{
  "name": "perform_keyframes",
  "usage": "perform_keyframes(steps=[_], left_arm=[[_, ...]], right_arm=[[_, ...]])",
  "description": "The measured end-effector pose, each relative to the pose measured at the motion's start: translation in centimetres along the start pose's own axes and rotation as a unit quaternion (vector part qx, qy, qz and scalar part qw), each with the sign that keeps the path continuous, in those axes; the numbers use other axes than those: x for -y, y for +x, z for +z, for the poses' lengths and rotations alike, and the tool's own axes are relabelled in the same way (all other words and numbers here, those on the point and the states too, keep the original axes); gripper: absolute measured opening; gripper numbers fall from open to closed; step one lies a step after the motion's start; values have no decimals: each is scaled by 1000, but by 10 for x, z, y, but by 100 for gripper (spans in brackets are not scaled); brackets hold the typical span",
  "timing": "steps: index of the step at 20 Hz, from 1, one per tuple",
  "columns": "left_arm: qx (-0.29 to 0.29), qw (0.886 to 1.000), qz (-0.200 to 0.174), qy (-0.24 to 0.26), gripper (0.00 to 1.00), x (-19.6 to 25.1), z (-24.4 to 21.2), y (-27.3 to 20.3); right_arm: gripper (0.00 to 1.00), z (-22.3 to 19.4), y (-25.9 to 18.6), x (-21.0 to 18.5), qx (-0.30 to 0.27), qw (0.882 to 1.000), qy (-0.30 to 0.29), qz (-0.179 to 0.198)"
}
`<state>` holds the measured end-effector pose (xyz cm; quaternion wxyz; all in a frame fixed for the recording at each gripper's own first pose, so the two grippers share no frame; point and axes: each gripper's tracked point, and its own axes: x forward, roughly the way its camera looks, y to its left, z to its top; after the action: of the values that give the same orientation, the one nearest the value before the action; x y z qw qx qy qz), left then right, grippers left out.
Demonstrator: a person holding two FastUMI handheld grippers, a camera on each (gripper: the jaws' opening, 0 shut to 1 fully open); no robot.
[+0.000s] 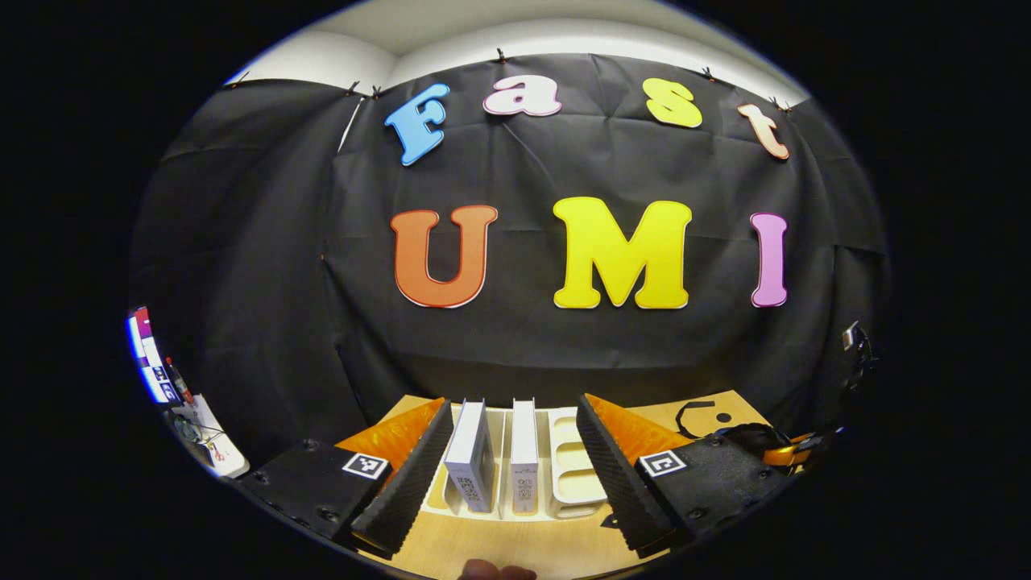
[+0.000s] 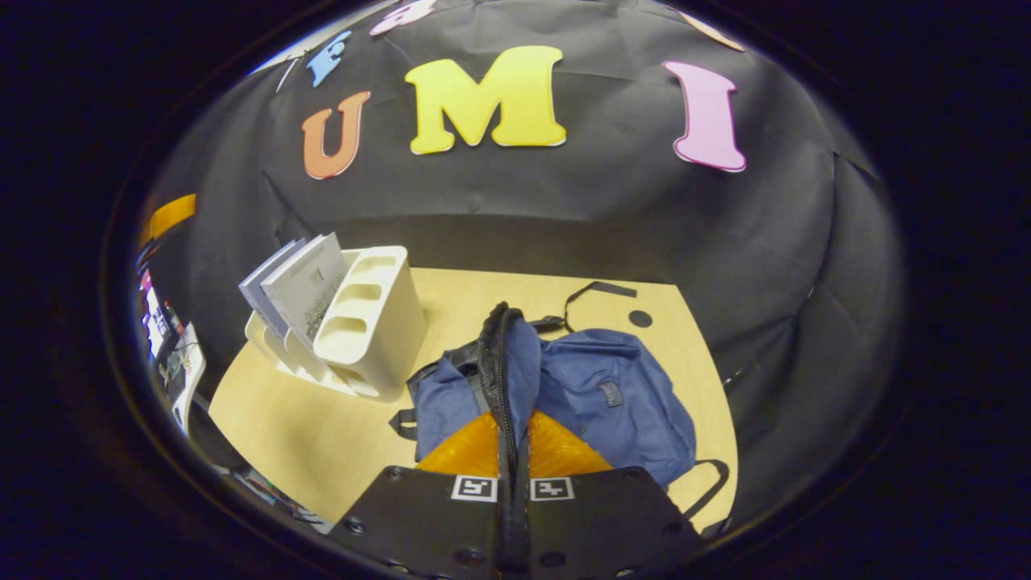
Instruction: Open the schoolbag, grab two books from the bookshelf and put them into the schoolbag.
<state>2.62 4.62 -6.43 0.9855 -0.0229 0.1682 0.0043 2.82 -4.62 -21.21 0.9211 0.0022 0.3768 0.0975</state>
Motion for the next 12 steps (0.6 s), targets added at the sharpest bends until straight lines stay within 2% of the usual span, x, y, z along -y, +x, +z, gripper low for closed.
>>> perform_keyframes(steps=[6,7,12], left_arm=[[-93,995,-29,0,97,10,-7,39],[-114,993,-33,0,97,12,-8,49],[-219,974,-54,-10,97,13,-31,90]], right_arm=[[0,28,-12,60,9,1000,23,7],[2,33,-13,67,10,1000,26,12],[0,45,-9,98,4,999,44,29]])
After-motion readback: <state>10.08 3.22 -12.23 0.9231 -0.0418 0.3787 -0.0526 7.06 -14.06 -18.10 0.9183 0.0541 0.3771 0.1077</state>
